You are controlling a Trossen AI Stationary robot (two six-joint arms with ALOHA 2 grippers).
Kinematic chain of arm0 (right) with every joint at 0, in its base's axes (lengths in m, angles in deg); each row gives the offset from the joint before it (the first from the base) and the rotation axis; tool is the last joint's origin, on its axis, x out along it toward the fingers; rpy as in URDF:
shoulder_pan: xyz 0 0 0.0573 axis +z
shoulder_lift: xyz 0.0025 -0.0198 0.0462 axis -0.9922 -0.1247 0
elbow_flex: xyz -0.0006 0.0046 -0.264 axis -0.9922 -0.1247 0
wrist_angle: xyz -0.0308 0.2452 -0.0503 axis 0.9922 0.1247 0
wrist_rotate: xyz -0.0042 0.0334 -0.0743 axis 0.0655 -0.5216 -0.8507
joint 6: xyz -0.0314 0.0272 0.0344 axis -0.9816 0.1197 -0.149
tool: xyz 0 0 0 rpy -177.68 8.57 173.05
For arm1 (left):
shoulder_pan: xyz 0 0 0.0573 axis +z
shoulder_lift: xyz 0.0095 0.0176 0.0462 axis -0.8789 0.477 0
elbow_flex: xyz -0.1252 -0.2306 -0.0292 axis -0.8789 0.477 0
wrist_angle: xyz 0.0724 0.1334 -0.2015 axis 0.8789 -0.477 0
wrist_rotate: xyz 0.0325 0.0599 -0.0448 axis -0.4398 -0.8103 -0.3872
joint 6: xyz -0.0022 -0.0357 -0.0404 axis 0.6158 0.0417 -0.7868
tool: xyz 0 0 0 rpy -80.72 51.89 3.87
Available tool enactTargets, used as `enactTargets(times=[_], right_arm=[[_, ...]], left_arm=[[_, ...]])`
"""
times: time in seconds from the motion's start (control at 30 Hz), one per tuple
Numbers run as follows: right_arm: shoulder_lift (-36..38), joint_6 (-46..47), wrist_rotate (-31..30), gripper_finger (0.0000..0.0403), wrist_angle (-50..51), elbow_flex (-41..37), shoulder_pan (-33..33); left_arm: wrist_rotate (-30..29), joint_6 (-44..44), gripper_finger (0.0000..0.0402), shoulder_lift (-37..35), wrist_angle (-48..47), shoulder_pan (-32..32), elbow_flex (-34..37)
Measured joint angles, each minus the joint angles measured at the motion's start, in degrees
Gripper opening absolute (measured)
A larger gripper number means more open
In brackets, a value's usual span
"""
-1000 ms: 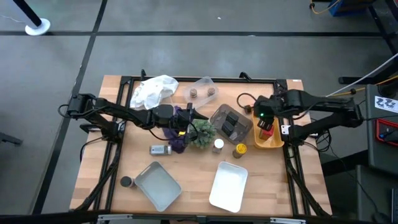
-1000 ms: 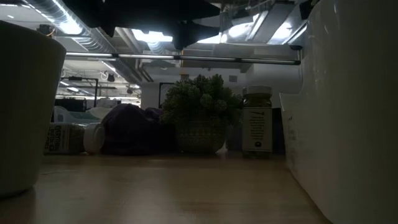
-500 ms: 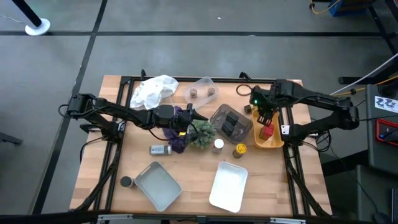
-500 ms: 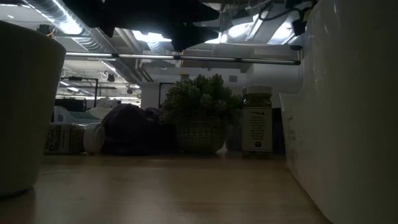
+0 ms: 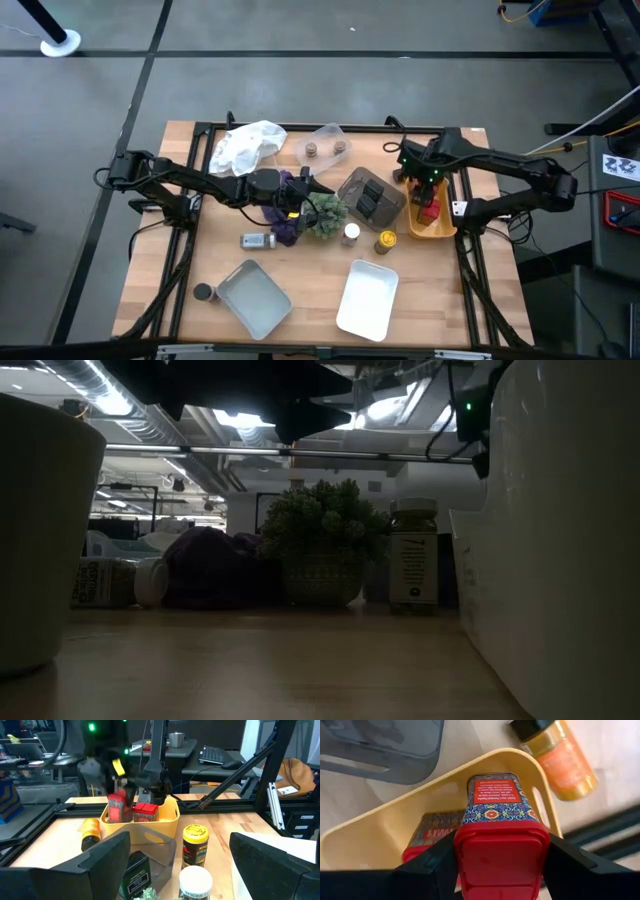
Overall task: Sort spices by type
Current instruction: Put the red seasoning can into the orange bin
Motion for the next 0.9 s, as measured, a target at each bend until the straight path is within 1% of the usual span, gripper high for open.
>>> enactTargets(times=[0.13, 0.37, 0.6, 0.77, 0.9], right_arm=[[0.0, -1.4, 0.41, 0.0228, -5.57, -4.5, -0.13], [0.0, -1.77, 1.65, 0.0232, -9.75, -8.58, -0.02], [0.0, -1.75, 1.03, 0.0253, -9.77, -9.24, -0.02], [0.0, -1.69, -0.53, 0.0261, -9.81, -9.24, 0.01], [0.0, -1.72, -0.69, 0.0266, -9.81, -9.24, 0.01]], left_arm=[[0.0, 0.0, 0.0327, 0.0, 0.0, 0.0, 0.0], [0.0, -0.35, 0.0327, 0.0, 0.02, 0.02, 0.0], [0.0, -0.35, 0.0327, 0.0, 0.02, 0.04, 0.0], [0.0, -0.35, 0.0327, 0.0, 0.02, 0.04, 0.0], [0.0, -0.35, 0.0327, 0.0, 0.02, 0.04, 0.0]])
